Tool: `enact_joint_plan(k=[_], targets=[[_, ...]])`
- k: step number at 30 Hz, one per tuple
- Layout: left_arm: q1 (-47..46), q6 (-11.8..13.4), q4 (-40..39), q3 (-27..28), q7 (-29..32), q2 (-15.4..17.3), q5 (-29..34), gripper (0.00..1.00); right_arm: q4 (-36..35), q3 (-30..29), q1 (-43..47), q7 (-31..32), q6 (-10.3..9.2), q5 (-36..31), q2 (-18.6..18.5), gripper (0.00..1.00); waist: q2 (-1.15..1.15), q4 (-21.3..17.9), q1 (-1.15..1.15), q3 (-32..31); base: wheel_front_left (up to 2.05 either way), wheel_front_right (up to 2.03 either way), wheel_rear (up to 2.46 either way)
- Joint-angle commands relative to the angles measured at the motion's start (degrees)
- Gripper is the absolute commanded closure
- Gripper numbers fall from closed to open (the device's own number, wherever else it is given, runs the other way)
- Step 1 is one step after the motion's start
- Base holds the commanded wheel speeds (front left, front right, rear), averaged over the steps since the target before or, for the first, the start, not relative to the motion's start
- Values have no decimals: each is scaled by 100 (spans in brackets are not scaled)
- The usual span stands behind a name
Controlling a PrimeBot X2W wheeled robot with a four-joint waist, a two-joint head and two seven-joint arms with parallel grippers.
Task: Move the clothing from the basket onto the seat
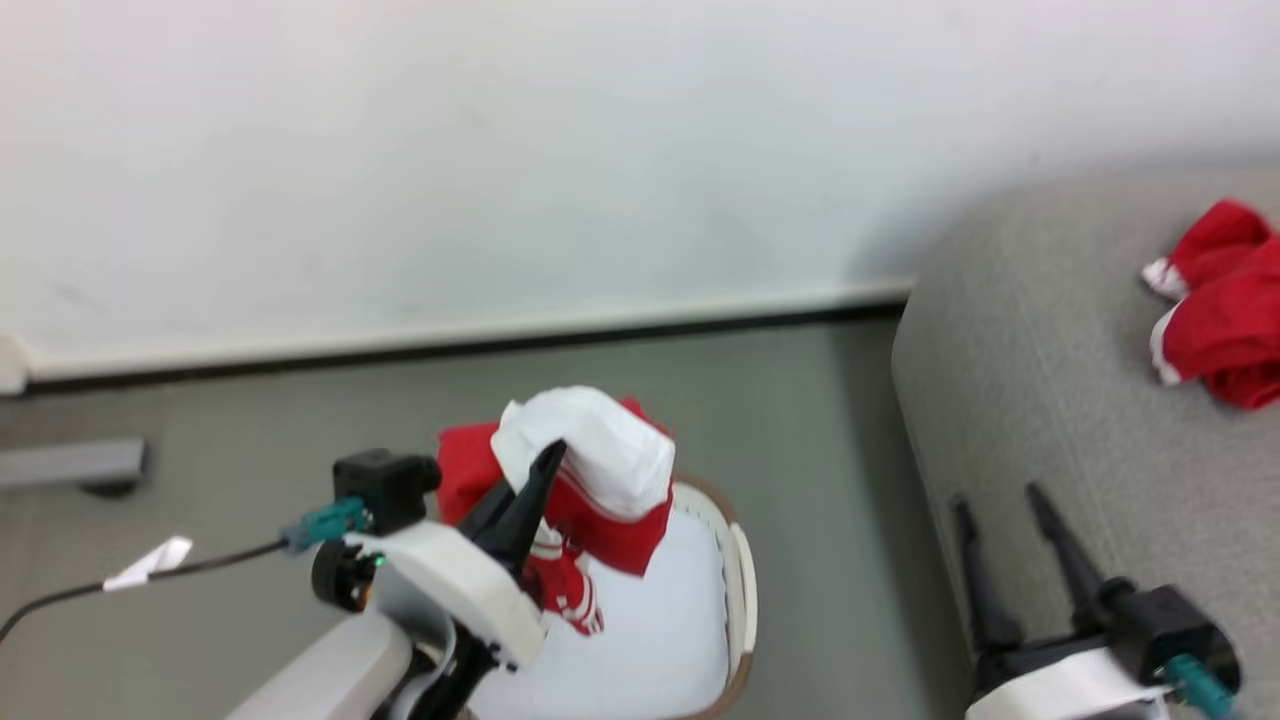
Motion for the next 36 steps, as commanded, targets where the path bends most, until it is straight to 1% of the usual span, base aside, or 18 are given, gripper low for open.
enact_joint_plan(k=[1,5,6,7,12,17,20,24,28,33,36], targets=[[222,148,-313,21,55,173,15,100,19,153,148,-19,-15,-63,-12,0,-1,31,2,-558,0,0,0],[509,500,-1012,32,185,470,68,100,-13,653,238,-20,-15,-170,-8,0,-1,50,2,-863,0,0,0],[509,500,-1012,32,185,470,68,100,-13,653,238,-20,-15,-170,-8,0,-1,50,2,-863,0,0,0],[557,579,-1172,46,225,553,89,100,-37,802,217,-19,-15,-142,-10,0,-1,54,2,-898,0,0,0],[752,842,-1737,49,387,836,130,100,-72,1806,-66,-19,-15,-93,-61,0,-1,87,2,-1032,0,0,0],[841,963,-2132,-48,542,984,197,100,-193,2873,-517,-19,-15,206,-357,0,-1,121,2,-1098,0,0,0],[859,993,-2295,-114,612,1007,223,100,-301,3339,-840,30,-15,367,-525,0,-1,147,2,-1121,0,0,0],[862,921,-2455,-255,712,1001,242,100,-374,3782,-1193,159,-15,620,-739,0,-1,184,2,-1137,0,0,0],[794,824,-2547,-400,782,953,320,100,-270,4204,-1513,308,-15,844,-923,0,-1,208,2,-1143,0,0,0],[699,621,-2741,-610,913,897,368,100,-7,4578,-1824,409,-15,1109,-1061,0,-1,226,2,-1135,0,0,0],[643,482,-2835,-722,983,870,382,100,163,4921,-1975,537,-15,1448,-1092,0,-1,236,2,-1126,0,0,0]])
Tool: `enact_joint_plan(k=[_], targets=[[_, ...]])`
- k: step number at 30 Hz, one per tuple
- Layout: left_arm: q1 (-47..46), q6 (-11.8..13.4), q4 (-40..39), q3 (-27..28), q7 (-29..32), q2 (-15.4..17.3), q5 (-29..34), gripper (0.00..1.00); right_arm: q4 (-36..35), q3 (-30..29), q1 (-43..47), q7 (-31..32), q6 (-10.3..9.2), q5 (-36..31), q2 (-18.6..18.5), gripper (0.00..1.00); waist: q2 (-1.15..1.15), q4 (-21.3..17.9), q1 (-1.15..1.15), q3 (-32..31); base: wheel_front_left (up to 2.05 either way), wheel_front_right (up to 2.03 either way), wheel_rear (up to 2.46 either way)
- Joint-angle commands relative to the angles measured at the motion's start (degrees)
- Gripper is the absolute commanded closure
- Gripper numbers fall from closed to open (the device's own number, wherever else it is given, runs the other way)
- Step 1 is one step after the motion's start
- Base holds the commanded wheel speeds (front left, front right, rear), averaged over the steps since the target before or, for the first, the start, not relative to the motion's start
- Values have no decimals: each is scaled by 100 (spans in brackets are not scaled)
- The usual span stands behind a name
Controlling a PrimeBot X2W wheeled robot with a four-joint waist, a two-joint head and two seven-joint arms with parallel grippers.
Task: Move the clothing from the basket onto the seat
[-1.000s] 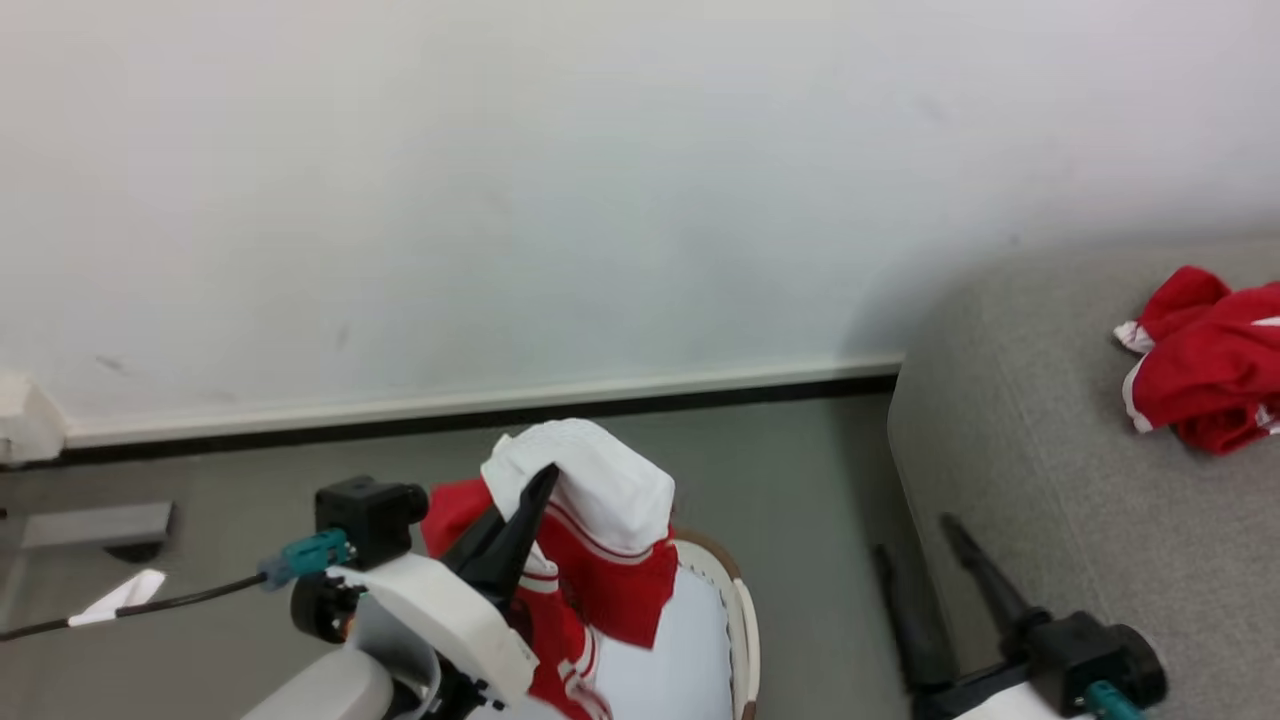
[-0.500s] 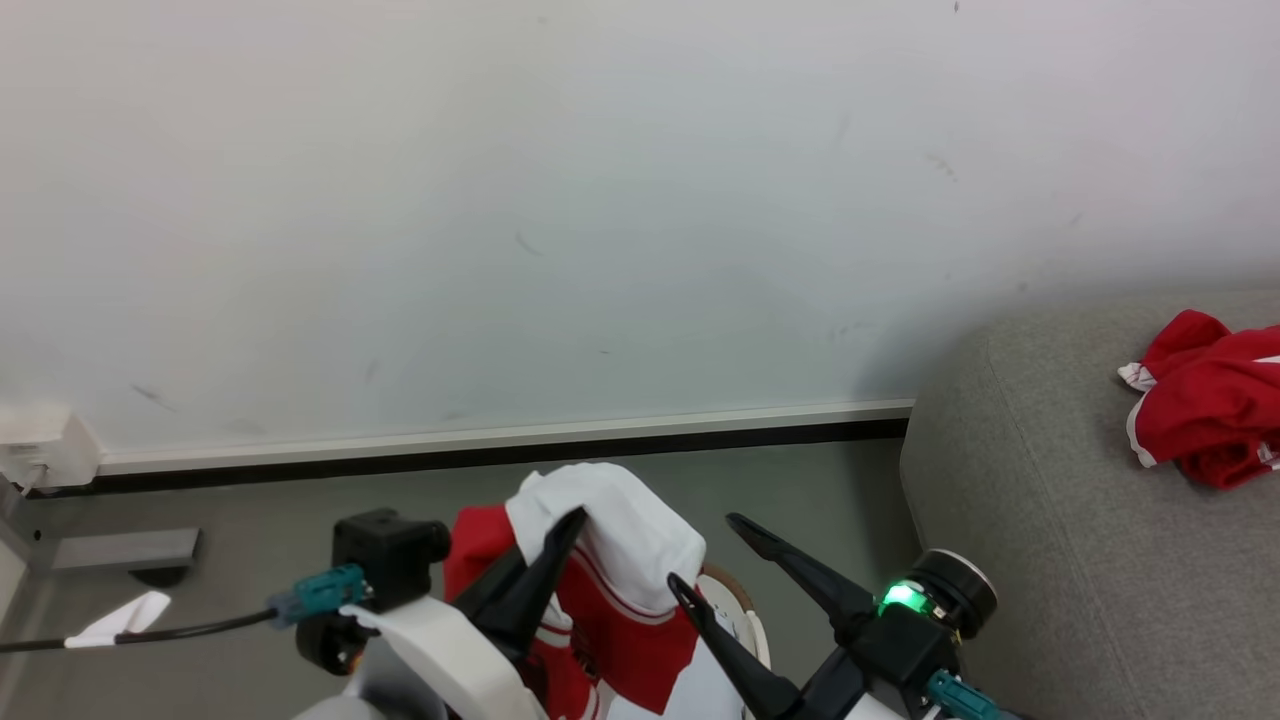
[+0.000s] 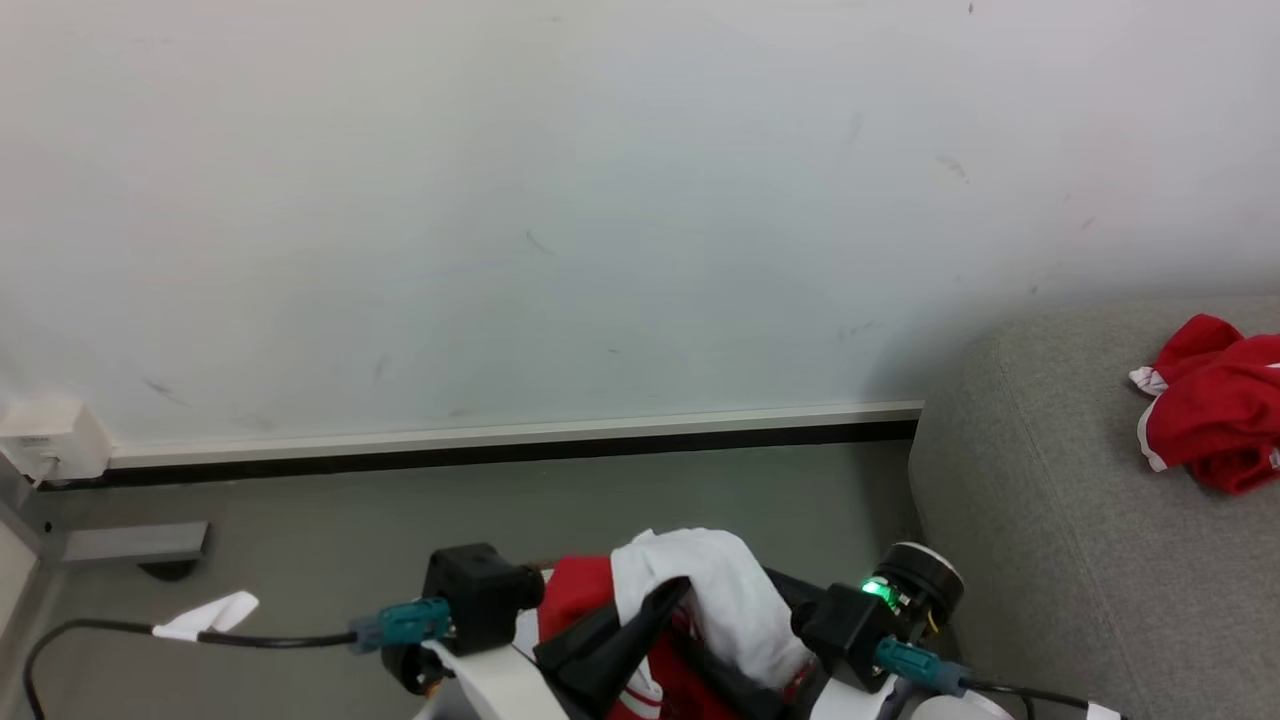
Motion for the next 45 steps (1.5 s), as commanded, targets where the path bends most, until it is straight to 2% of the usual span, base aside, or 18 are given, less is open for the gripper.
enact_joint_plan(k=[1,6,7,8,12,14,15,16,17,26,36,45], targets=[[-68,-48,-38,-8,19,-10,62,100,69,144,-114,46,-15,131,-44,0,0,1,0,1,0,0,0],[-96,-177,-74,-115,58,-74,37,100,380,539,-322,89,-15,764,-35,0,0,15,0,-3,0,0,0],[-95,-180,-75,-125,59,-84,37,100,441,581,-357,79,-15,864,-31,53,0,22,0,-5,0,0,0],[-98,-187,-75,-131,62,-92,35,100,502,621,-395,70,-15,992,-28,100,0,28,0,-5,0,0,0],[-94,-163,-8,-125,18,-78,75,100,618,764,-495,-29,-15,1382,-78,100,0,37,0,2,0,0,0],[-86,-119,66,-100,-51,-69,132,62,674,719,-509,-122,-15,1557,-91,100,0,27,0,7,0,0,0],[-78,-86,111,-106,-78,-52,167,48,711,679,-525,-165,-15,1615,-114,100,0,16,0,11,0,0,0],[-66,-68,161,-104,-108,-49,197,12,741,644,-528,-204,-15,1681,-137,100,0,2,0,18,0,0,0],[-50,-50,205,-106,-125,-63,213,0,764,603,-519,-230,-15,1752,-155,100,0,-11,0,25,0,0,0],[-64,50,542,-199,-334,-159,495,0,806,54,-515,-458,-15,1978,-432,100,0,-377,0,134,0,0,0],[-93,-6,732,-355,-518,-384,648,0,462,-627,-360,-490,-15,1728,-901,100,0,-1241,0,291,0,0,0],[-224,-109,823,-499,-617,-603,801,0,8,-1253,-96,-355,-15,1404,-1092,100,0,-1891,0,512,0,0,0]])
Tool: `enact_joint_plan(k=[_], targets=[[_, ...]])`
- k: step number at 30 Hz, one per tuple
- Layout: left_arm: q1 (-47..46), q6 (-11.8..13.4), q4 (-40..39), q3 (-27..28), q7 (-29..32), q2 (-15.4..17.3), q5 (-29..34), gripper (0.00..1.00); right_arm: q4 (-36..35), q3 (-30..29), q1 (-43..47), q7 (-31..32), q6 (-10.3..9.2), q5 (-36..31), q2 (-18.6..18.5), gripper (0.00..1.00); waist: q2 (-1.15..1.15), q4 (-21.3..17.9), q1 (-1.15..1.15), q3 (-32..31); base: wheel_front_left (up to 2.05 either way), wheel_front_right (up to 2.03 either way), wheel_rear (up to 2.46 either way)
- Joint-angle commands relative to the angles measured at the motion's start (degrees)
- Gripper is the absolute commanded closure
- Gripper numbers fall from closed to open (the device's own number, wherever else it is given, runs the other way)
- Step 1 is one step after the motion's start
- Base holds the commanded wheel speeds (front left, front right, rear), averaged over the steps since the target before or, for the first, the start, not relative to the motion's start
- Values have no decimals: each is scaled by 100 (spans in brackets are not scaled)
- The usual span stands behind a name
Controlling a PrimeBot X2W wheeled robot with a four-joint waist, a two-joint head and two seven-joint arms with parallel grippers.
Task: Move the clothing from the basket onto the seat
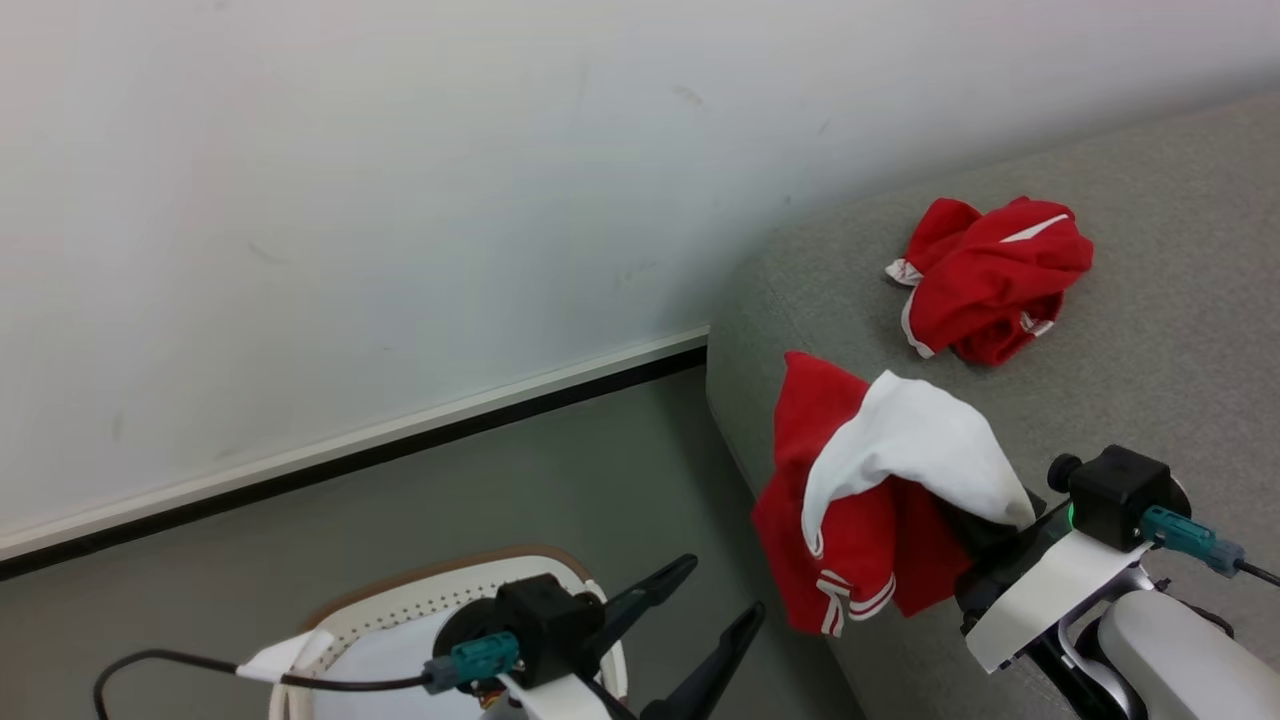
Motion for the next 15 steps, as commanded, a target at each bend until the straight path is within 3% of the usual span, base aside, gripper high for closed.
enact_joint_plan(k=[1,7,15], targets=[[-57,-12,27,19,-38,-13,85,0,-82,-154,84,8,-15,-93,-35,100,0,-183,0,133,0,0,0],[-190,-29,-6,46,-119,-33,162,0,-196,-860,214,47,-15,-427,93,100,0,-180,0,414,0,0,0],[-693,-178,-185,116,2,147,358,0,-486,-2575,-520,77,-15,-1220,337,100,0,302,0,1550,0,0,0]])
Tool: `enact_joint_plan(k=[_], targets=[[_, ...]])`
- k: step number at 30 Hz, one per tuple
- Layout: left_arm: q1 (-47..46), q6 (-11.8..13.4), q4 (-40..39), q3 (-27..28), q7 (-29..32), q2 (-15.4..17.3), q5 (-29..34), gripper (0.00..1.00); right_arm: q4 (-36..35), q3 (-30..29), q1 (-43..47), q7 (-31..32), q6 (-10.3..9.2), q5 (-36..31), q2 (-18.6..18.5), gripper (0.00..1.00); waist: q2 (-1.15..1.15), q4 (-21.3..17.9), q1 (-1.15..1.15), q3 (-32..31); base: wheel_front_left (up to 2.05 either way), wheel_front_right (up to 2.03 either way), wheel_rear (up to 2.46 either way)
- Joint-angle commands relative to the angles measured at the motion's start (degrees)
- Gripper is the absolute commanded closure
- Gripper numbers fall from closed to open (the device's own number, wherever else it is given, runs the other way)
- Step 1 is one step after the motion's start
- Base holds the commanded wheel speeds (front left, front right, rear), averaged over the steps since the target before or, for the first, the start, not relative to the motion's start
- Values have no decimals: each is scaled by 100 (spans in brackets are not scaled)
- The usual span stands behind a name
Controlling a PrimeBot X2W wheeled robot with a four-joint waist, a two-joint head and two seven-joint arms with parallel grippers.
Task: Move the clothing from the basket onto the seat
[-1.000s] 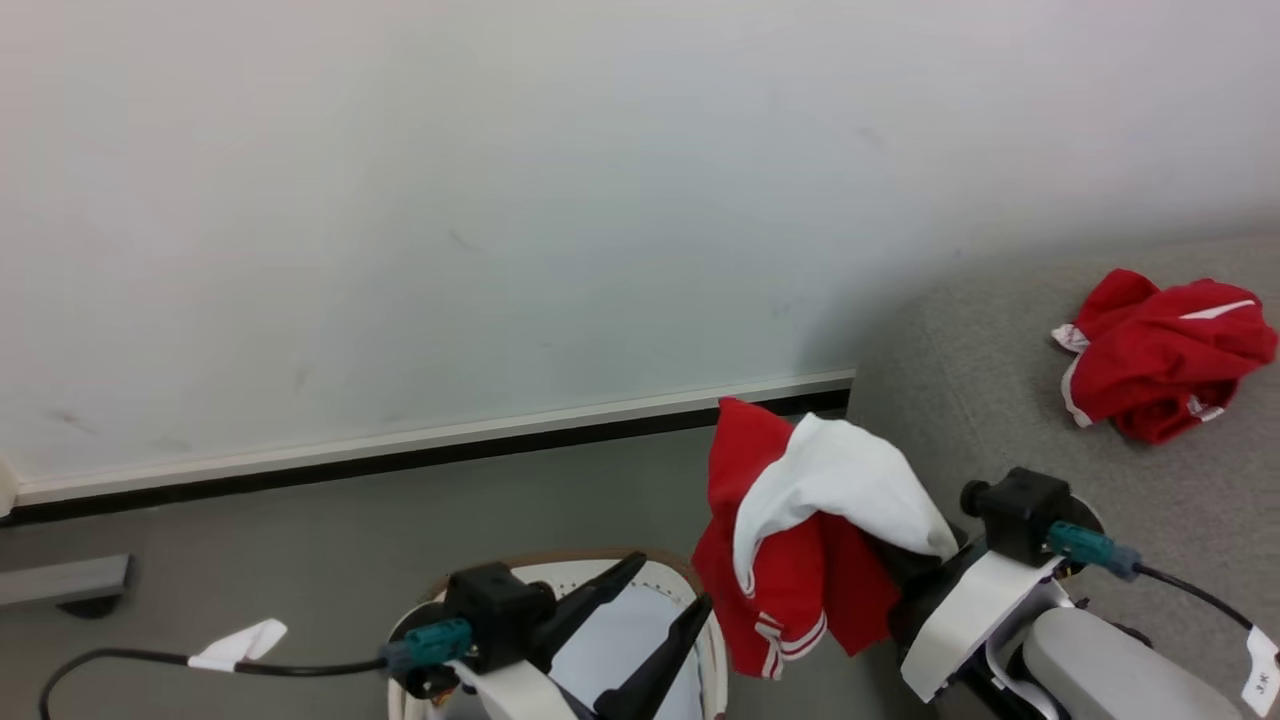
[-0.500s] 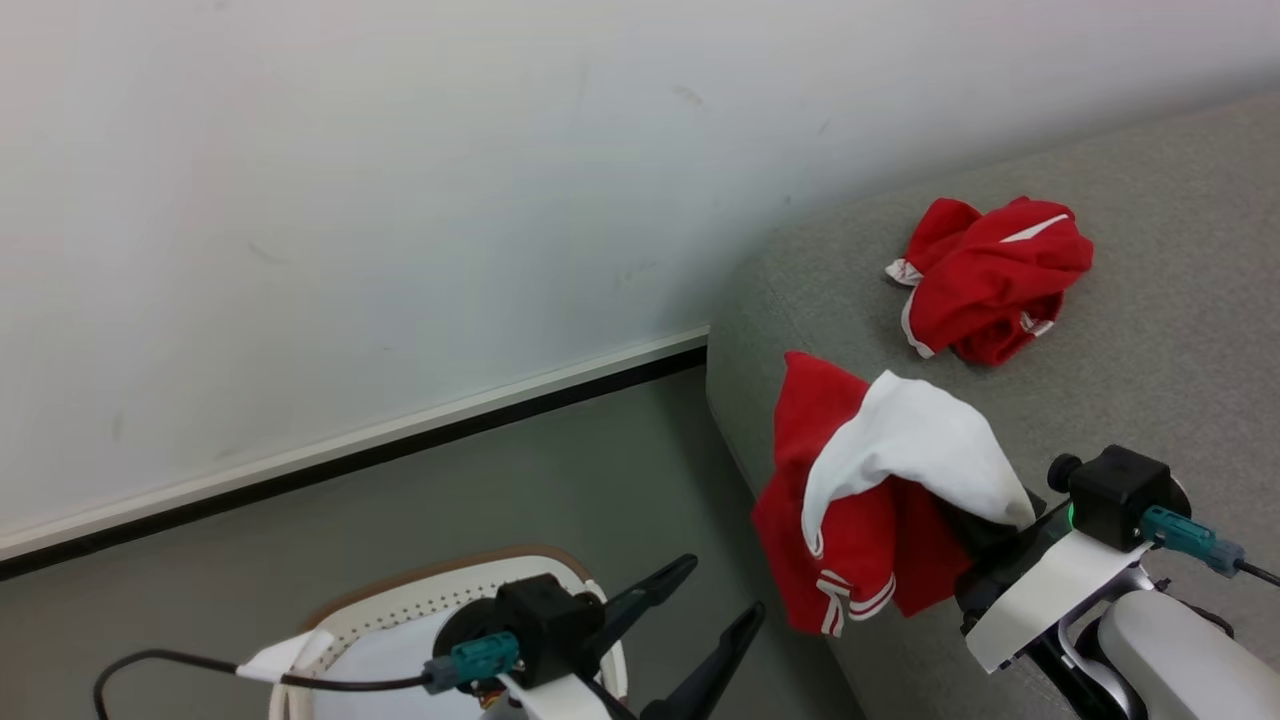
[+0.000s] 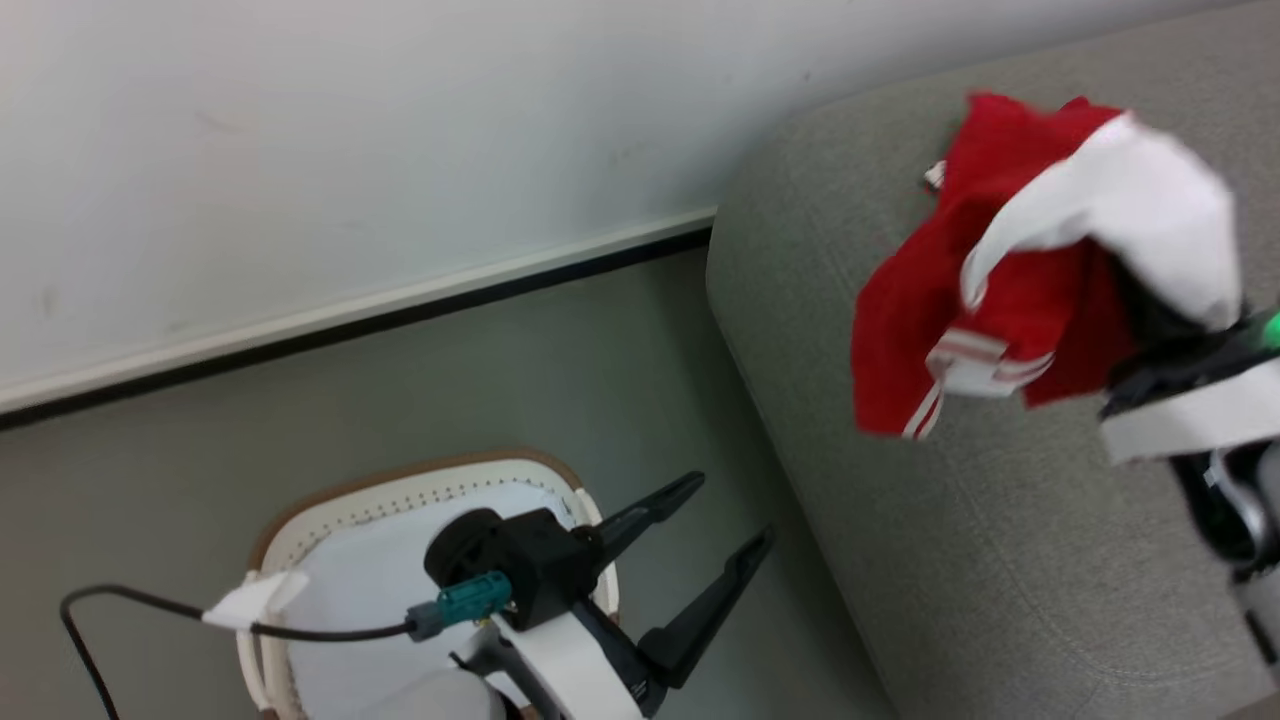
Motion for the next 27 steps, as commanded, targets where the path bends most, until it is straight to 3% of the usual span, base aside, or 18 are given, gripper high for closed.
enact_joint_plan(k=[1,8,14,20,27], targets=[[-174,-47,-58,48,27,80,80,0,-110,-462,-394,67,-15,-222,35,100,0,387,-1,687,0,0,0],[-570,-129,-150,207,51,222,190,0,-174,-2235,-1816,539,-15,-1123,-36,100,0,778,-1,1536,0,0,0],[-920,-245,-242,365,5,277,243,0,118,-3819,-3052,1242,-15,-2222,-319,100,0,1160,-1,2269,0,0,0],[-1144,-330,-286,449,-9,362,308,0,525,-5022,-3285,1779,-15,-3361,-684,100,0,1434,-1,2903,0,0,0],[-1114,-351,-214,420,-82,319,252,0,1034,-6415,-2830,1536,-15,-4323,245,100,0,1544,-1,3086,0,0,0]])
